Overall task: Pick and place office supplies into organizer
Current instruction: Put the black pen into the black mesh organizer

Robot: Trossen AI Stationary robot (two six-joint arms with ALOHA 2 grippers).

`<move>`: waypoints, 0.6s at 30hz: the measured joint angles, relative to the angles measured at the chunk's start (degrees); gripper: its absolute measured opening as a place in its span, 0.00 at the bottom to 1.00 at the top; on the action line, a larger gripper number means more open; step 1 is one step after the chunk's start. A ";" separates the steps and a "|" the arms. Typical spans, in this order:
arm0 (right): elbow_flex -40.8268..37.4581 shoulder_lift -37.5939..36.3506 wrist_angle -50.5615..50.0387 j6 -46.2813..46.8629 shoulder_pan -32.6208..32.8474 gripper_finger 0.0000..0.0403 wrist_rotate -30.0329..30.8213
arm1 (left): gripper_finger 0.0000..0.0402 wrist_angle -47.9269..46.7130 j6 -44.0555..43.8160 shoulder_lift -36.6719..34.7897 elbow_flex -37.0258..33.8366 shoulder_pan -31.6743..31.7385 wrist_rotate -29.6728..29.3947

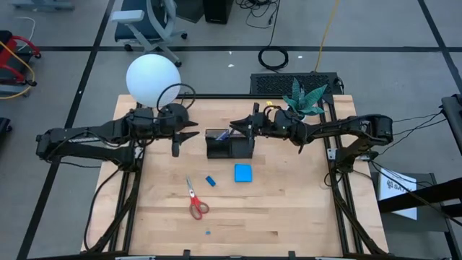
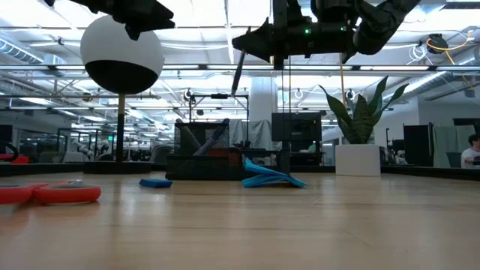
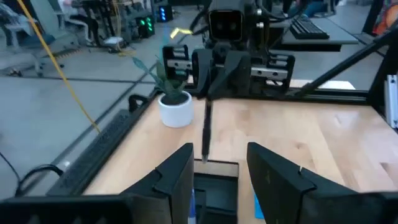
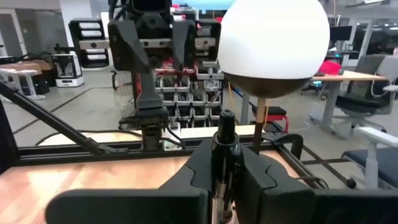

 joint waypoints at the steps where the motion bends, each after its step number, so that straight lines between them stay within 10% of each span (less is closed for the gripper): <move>1: 0.00 0.31 0.36 -0.25 -0.17 0.05 -0.08 | 0.40 -0.25 -0.18 0.17 -0.02 0.45 1.38; 18: 2.92 10.85 6.23 0.59 -1.98 0.05 -4.42 | 0.40 17.76 -0.30 5.86 -3.74 3.07 10.60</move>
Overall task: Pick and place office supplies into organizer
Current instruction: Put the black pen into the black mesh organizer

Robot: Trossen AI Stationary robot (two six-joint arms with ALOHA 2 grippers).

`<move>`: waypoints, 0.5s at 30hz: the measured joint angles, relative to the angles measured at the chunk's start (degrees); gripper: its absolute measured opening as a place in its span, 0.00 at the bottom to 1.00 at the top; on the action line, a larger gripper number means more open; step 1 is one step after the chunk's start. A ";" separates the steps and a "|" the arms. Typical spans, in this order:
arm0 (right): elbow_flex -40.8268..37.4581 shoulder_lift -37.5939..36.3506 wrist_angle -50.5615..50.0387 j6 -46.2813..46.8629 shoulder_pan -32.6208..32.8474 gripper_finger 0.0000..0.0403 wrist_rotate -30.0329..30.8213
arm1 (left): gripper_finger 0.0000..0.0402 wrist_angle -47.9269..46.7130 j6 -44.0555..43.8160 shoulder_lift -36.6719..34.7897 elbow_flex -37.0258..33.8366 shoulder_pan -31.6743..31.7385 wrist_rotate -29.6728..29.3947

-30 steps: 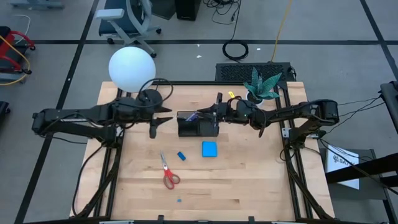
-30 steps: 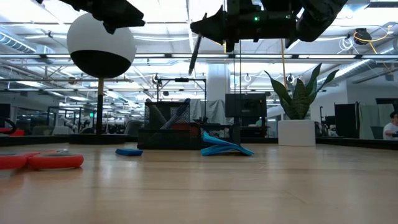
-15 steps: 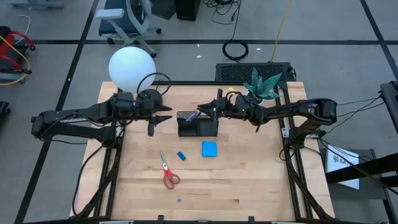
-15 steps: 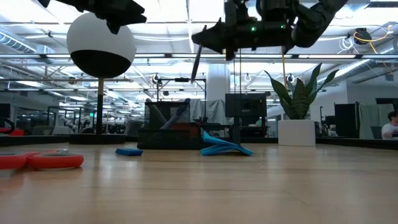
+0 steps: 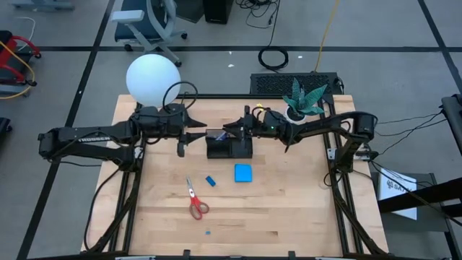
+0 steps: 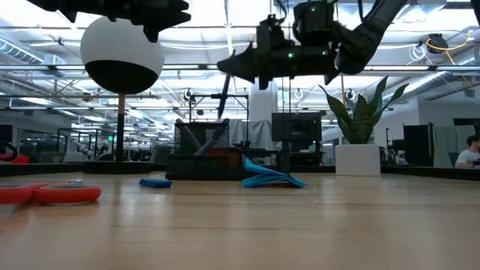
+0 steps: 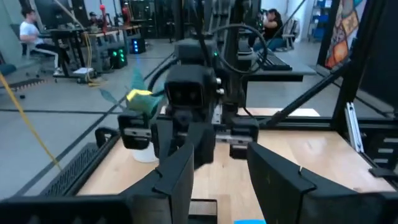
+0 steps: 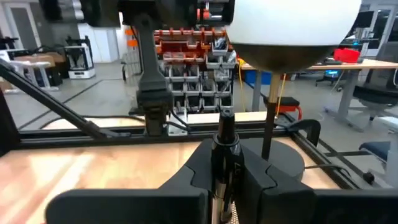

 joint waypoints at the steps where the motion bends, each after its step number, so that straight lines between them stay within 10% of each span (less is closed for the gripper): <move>1: 0.42 0.76 0.09 -0.18 -0.12 0.05 -0.04 | 0.40 0.62 -0.17 0.00 -0.19 0.06 -0.04; 15: 2.34 10.12 2.63 4.51 -2.53 0.18 1.64 | 0.40 0.54 -1.57 0.08 -0.22 0.15 0.00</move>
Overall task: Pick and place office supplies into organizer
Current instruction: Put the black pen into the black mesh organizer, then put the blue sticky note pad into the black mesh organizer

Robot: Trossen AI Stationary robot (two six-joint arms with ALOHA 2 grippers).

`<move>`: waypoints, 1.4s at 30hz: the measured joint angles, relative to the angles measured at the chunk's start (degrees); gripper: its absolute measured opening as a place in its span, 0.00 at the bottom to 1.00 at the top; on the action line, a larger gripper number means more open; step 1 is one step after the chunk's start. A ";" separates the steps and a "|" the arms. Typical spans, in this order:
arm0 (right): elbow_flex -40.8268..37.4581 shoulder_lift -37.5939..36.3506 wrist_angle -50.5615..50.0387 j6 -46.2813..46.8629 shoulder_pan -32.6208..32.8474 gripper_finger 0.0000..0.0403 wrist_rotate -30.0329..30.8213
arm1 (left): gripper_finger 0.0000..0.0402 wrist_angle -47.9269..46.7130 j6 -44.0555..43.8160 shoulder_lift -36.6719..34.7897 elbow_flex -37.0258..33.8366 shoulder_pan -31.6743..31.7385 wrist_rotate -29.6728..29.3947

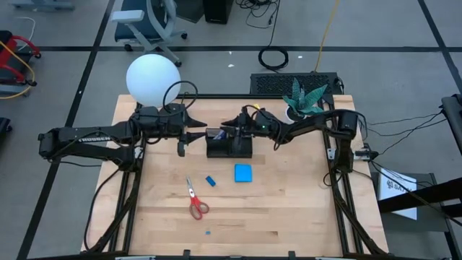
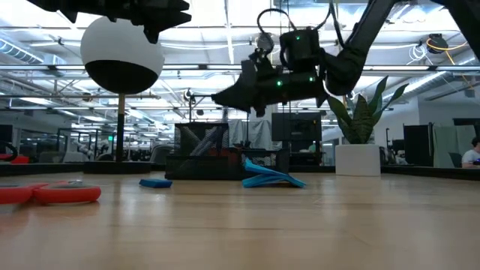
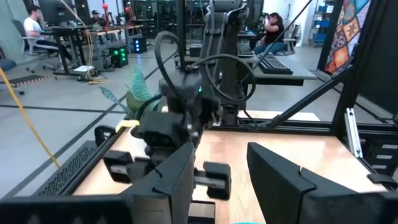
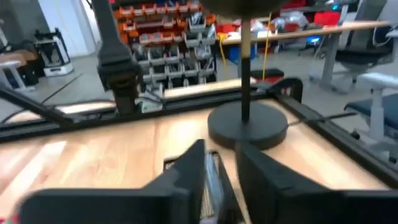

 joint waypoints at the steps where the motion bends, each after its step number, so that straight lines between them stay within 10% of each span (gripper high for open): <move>1: 0.00 -0.45 0.05 0.00 0.00 0.22 0.07 | 0.40 -0.06 0.00 0.00 0.00 0.00 0.11; 11: 0.02 -10.52 -6.87 -0.91 1.75 0.50 -0.09 | 0.40 -2.48 -0.12 0.00 0.00 0.00 1.01; 29: 0.02 -22.04 -27.57 -11.68 8.72 0.49 0.29 | 0.40 -6.13 0.02 0.00 0.00 0.00 0.96; 42: -0.06 -21.75 -42.37 -22.58 25.31 0.47 29.80 | 0.40 -6.30 -0.10 0.00 0.00 0.00 0.93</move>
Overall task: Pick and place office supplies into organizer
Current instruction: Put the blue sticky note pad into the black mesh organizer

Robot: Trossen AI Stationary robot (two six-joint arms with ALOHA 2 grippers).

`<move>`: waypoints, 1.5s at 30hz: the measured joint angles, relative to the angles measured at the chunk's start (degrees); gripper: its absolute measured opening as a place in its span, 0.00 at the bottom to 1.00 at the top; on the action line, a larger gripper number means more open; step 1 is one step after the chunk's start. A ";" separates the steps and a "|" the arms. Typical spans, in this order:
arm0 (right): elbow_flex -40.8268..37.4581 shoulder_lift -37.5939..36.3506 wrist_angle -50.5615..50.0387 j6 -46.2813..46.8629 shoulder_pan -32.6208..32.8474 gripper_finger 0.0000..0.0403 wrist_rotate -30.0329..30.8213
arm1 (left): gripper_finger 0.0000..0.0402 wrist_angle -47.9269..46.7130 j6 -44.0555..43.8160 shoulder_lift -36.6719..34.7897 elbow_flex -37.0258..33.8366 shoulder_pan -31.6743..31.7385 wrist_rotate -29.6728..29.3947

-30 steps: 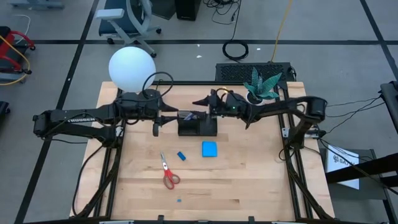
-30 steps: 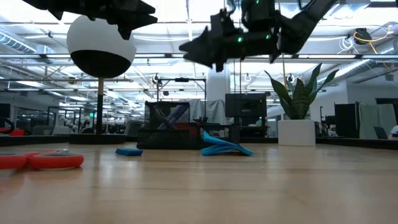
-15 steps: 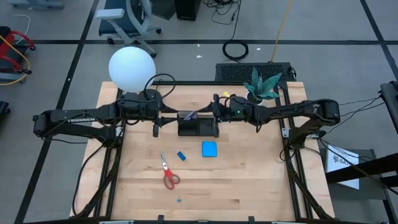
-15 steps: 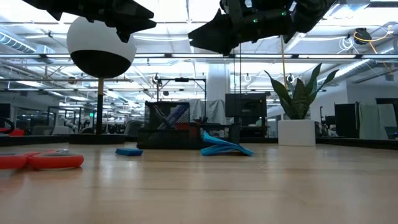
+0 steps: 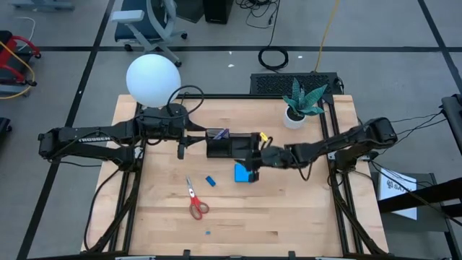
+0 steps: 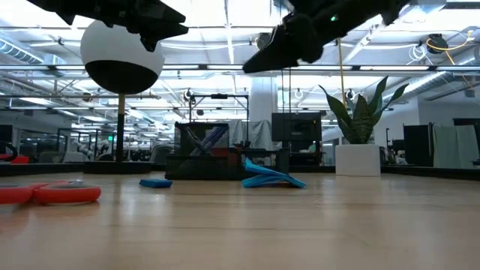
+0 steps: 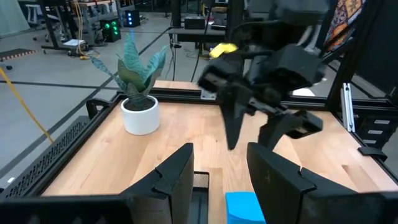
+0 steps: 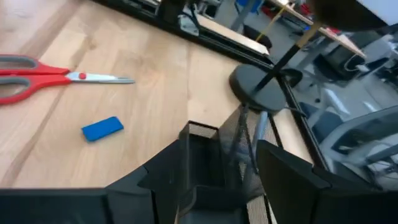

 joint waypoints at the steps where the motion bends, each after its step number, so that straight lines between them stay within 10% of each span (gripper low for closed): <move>1: 0.04 -0.08 -0.77 0.25 1.22 0.48 1.52 | 0.40 -0.11 -0.01 -0.01 0.00 0.00 0.00; 10: -0.72 0.26 -14.43 10.05 9.46 0.47 7.95 | 0.40 -0.42 0.10 0.00 0.00 0.00 -0.03; 45: -3.21 21.21 -3.43 6.44 12.04 0.46 15.31 | 0.40 -0.22 0.08 0.00 0.00 0.00 -0.23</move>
